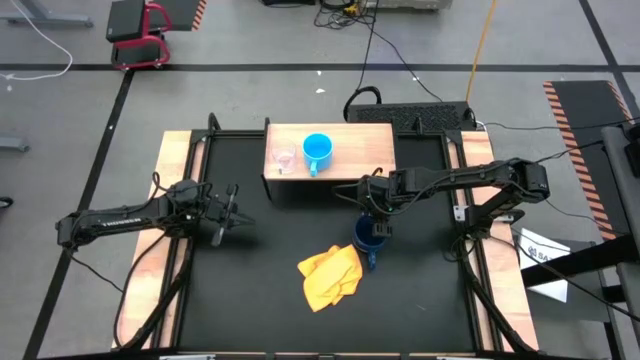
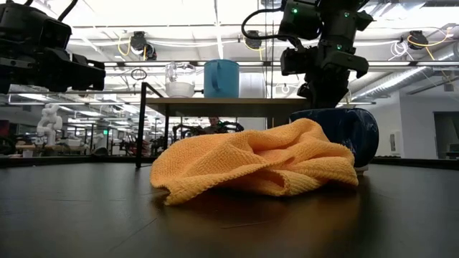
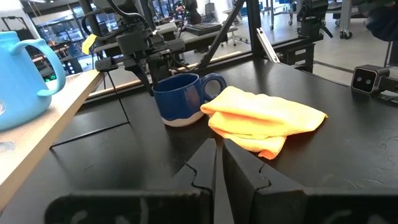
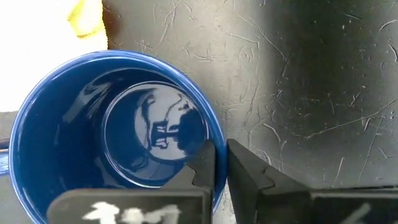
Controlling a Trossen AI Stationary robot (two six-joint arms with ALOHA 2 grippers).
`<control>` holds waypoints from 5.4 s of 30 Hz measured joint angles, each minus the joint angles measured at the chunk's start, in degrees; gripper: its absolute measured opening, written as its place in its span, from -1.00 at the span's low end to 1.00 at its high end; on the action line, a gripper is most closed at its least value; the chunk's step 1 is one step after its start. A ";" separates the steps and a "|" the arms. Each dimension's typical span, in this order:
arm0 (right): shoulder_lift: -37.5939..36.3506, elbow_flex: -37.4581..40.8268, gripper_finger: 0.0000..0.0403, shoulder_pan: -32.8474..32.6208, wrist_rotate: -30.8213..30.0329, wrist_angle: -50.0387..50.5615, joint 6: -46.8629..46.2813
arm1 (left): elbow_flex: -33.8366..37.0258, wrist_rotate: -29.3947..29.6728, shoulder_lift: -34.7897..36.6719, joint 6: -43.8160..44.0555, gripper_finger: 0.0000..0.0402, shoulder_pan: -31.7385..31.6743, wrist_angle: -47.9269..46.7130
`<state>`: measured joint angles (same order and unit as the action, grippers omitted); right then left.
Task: Stack small to large cups/mugs on shelf
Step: Put the dark blue mug on the shelf
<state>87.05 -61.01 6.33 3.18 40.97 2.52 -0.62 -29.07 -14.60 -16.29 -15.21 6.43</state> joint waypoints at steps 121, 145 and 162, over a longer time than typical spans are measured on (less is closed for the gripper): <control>-14.62 -31.26 -0.92 18.44 1.25 22.05 7.34 | 0.00 0.01 0.00 -1.06 -0.85 -0.01 -0.27; 1.39 -45.76 -0.92 31.30 4.55 25.49 21.59 | 0.00 0.08 0.01 -1.46 -0.85 -0.01 -0.63; 14.20 -58.61 -0.92 36.48 5.12 34.53 31.92 | 0.00 0.60 0.01 -1.87 -0.85 -0.01 -0.71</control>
<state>101.24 -119.62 42.81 8.31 75.51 34.44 -0.62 -28.47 -14.59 -18.16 -15.22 5.72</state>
